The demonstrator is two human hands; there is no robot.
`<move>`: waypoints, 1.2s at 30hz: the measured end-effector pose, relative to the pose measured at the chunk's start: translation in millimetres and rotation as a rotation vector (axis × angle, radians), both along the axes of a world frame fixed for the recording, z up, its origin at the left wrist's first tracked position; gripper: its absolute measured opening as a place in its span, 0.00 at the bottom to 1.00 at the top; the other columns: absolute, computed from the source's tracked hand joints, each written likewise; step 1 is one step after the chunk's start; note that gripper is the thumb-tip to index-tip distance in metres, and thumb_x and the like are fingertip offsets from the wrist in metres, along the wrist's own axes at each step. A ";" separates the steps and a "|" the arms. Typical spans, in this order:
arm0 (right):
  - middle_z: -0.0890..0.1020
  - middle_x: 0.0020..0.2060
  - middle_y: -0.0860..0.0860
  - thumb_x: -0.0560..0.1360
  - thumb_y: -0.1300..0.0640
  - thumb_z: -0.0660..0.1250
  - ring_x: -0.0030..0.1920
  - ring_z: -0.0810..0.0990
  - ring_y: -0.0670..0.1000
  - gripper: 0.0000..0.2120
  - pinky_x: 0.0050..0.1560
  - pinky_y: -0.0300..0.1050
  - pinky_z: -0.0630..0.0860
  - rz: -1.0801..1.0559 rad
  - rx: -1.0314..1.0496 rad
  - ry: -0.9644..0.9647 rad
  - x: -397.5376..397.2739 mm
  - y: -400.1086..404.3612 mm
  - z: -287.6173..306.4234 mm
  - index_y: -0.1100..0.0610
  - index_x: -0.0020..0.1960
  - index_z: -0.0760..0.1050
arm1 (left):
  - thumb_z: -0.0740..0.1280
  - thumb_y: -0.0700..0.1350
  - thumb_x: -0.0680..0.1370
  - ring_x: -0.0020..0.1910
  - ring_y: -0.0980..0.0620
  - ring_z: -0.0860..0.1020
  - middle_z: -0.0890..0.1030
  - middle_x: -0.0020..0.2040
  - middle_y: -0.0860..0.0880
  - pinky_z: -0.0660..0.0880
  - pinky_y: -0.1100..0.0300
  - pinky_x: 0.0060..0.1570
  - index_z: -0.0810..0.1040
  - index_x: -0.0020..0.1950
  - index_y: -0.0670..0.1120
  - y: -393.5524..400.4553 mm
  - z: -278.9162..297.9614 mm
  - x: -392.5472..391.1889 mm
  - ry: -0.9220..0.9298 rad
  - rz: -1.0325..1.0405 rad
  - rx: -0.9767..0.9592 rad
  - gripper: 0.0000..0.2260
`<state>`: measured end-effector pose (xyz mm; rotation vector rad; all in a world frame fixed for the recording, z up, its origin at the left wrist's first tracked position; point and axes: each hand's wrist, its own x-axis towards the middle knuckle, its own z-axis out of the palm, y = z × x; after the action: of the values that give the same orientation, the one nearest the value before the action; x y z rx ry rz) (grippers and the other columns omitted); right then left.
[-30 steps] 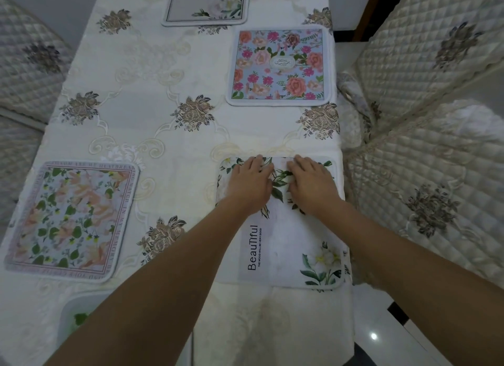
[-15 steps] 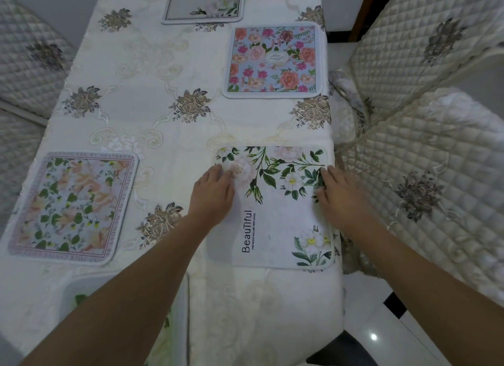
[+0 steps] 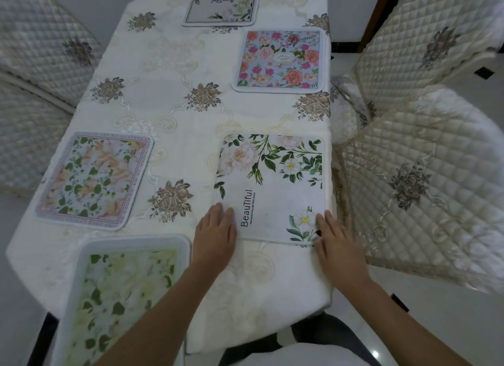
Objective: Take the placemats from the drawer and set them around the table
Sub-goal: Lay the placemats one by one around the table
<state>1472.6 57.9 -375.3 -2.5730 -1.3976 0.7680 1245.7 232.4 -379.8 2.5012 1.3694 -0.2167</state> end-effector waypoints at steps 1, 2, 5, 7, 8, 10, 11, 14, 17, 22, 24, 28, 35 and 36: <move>0.54 0.78 0.50 0.83 0.48 0.51 0.76 0.57 0.53 0.26 0.74 0.50 0.57 0.003 0.007 0.002 -5.0 -8.7 1.1 0.52 0.79 0.53 | 0.47 0.54 0.80 0.70 0.39 0.69 0.70 0.72 0.39 0.69 0.44 0.66 0.72 0.71 0.45 -9.1 -0.5 -5.2 -0.002 0.004 -0.001 0.26; 0.55 0.78 0.50 0.82 0.47 0.49 0.76 0.58 0.54 0.27 0.74 0.51 0.58 0.008 0.007 0.005 -9.5 -16.5 2.8 0.52 0.79 0.54 | 0.49 0.54 0.80 0.69 0.39 0.71 0.71 0.71 0.39 0.70 0.45 0.65 0.73 0.70 0.44 -17.1 -0.9 -10.1 -0.007 0.009 -0.001 0.25; 0.58 0.78 0.52 0.77 0.44 0.43 0.75 0.61 0.55 0.32 0.74 0.53 0.59 0.044 -0.006 0.001 -15.4 -30.9 2.3 0.54 0.78 0.56 | 0.51 0.53 0.80 0.68 0.39 0.73 0.73 0.70 0.39 0.71 0.45 0.64 0.75 0.69 0.44 -36.0 -2.1 -20.0 -0.013 0.027 0.009 0.24; 0.57 0.78 0.53 0.76 0.46 0.46 0.75 0.60 0.57 0.32 0.74 0.54 0.59 0.055 -0.013 -0.015 -14.2 -29.4 2.7 0.54 0.78 0.57 | 0.48 0.55 0.80 0.71 0.40 0.69 0.70 0.73 0.40 0.68 0.44 0.67 0.72 0.72 0.45 -42.6 0.9 -19.5 -0.002 0.038 0.007 0.26; 0.57 0.78 0.53 0.77 0.47 0.47 0.76 0.59 0.57 0.31 0.75 0.54 0.58 0.065 -0.007 -0.025 -13.5 -26.6 4.5 0.55 0.78 0.59 | 0.45 0.56 0.79 0.73 0.41 0.67 0.67 0.74 0.40 0.65 0.43 0.69 0.70 0.73 0.46 -44.7 4.2 -16.8 0.013 0.044 -0.008 0.28; 0.57 0.78 0.54 0.79 0.49 0.50 0.77 0.57 0.57 0.27 0.76 0.53 0.56 0.105 0.006 -0.050 -12.8 -19.5 7.1 0.55 0.76 0.62 | 0.40 0.58 0.78 0.76 0.43 0.60 0.61 0.78 0.41 0.57 0.44 0.74 0.64 0.77 0.49 -49.9 8.8 -9.1 0.063 0.044 -0.051 0.32; 0.58 0.78 0.55 0.80 0.50 0.52 0.77 0.57 0.57 0.25 0.76 0.53 0.55 0.135 0.013 -0.053 -14.4 -16.3 8.2 0.55 0.75 0.64 | 0.40 0.58 0.78 0.77 0.43 0.57 0.58 0.78 0.42 0.54 0.45 0.75 0.61 0.78 0.50 -54.1 10.7 -4.1 0.087 0.034 -0.062 0.31; 0.59 0.77 0.55 0.79 0.52 0.53 0.77 0.56 0.57 0.24 0.76 0.51 0.52 0.259 0.036 -0.026 -24.3 -9.8 12.0 0.54 0.75 0.65 | 0.47 0.55 0.82 0.78 0.44 0.51 0.53 0.80 0.42 0.49 0.45 0.76 0.56 0.79 0.52 -74.1 12.6 13.9 0.124 -0.055 -0.059 0.24; 0.54 0.79 0.55 0.81 0.52 0.55 0.78 0.50 0.57 0.27 0.76 0.49 0.46 0.355 0.000 -0.011 -34.7 -9.0 13.3 0.54 0.78 0.56 | 0.48 0.55 0.84 0.79 0.42 0.45 0.46 0.80 0.41 0.47 0.44 0.76 0.50 0.80 0.52 -97.9 11.5 30.8 0.154 -0.084 -0.096 0.25; 0.51 0.79 0.55 0.80 0.54 0.55 0.78 0.48 0.57 0.28 0.76 0.51 0.49 0.354 -0.050 -0.001 -36.6 -5.2 21.4 0.54 0.79 0.53 | 0.48 0.55 0.84 0.79 0.44 0.44 0.44 0.80 0.43 0.46 0.42 0.75 0.49 0.80 0.52 -102.2 16.7 41.1 0.188 -0.041 -0.138 0.25; 0.56 0.78 0.55 0.80 0.53 0.55 0.77 0.54 0.57 0.26 0.74 0.52 0.57 0.352 -0.053 0.010 -35.1 0.7 27.1 0.53 0.77 0.57 | 0.49 0.55 0.84 0.79 0.44 0.49 0.49 0.80 0.43 0.48 0.42 0.75 0.54 0.79 0.51 -98.9 23.5 37.1 0.182 -0.037 -0.117 0.24; 0.66 0.72 0.52 0.79 0.51 0.58 0.71 0.63 0.55 0.24 0.68 0.50 0.65 0.402 0.021 0.022 -40.5 12.0 41.8 0.52 0.74 0.64 | 0.51 0.55 0.83 0.75 0.45 0.60 0.59 0.78 0.43 0.56 0.47 0.73 0.63 0.76 0.50 -94.8 35.0 12.3 0.101 0.094 -0.032 0.22; 0.68 0.71 0.50 0.80 0.49 0.60 0.69 0.68 0.52 0.24 0.67 0.46 0.66 0.424 0.122 0.164 -90.2 43.6 60.8 0.53 0.74 0.65 | 0.52 0.54 0.83 0.70 0.44 0.68 0.66 0.74 0.45 0.63 0.50 0.67 0.66 0.74 0.51 -69.3 50.3 -85.4 0.068 0.383 0.038 0.20; 0.69 0.70 0.50 0.80 0.49 0.60 0.69 0.68 0.52 0.23 0.67 0.45 0.65 0.422 0.126 0.195 -101.7 49.0 61.8 0.53 0.74 0.65 | 0.52 0.54 0.83 0.69 0.44 0.69 0.67 0.73 0.45 0.65 0.50 0.67 0.67 0.74 0.50 -64.6 50.5 -103.5 0.063 0.422 0.044 0.20</move>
<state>1370.9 106.9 -313.4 -2.0678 -1.8782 0.9195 1142.2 167.8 -329.3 2.1851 1.9026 -0.1770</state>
